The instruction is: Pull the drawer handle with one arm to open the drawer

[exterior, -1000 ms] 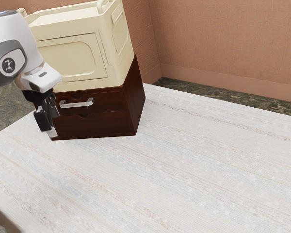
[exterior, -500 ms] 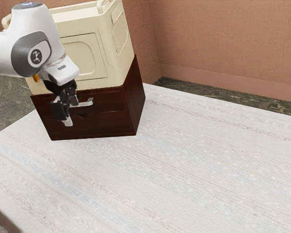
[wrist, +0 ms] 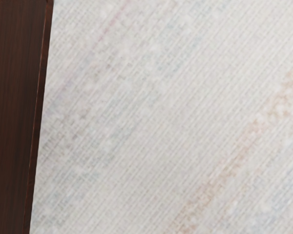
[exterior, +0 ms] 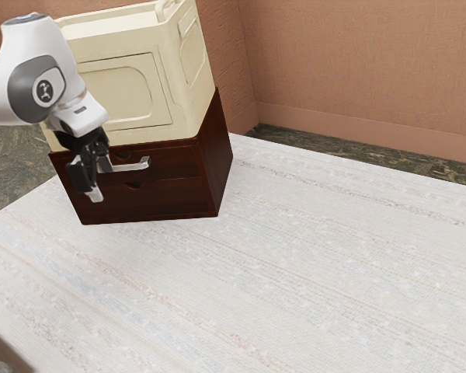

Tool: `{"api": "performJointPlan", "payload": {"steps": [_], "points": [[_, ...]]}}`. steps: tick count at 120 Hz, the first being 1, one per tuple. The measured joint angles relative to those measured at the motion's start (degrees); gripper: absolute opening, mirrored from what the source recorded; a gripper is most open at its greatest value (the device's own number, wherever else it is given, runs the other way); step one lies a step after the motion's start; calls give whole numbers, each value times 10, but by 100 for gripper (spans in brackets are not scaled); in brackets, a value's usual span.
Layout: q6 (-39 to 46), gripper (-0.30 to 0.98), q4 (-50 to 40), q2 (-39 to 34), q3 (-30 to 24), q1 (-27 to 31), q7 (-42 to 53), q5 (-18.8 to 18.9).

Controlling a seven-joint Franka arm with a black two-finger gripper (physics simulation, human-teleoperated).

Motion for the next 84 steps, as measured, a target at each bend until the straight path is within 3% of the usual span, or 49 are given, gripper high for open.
{"api": "performJointPlan", "payload": {"steps": [18, 66, 84], "points": [[12, 69, 0, 1, 1, 3, 10, -6], [137, 68, -5, 33, 2, 5, 25, -3], [161, 59, -6, 36, 2, 6, 28, -3]]}}
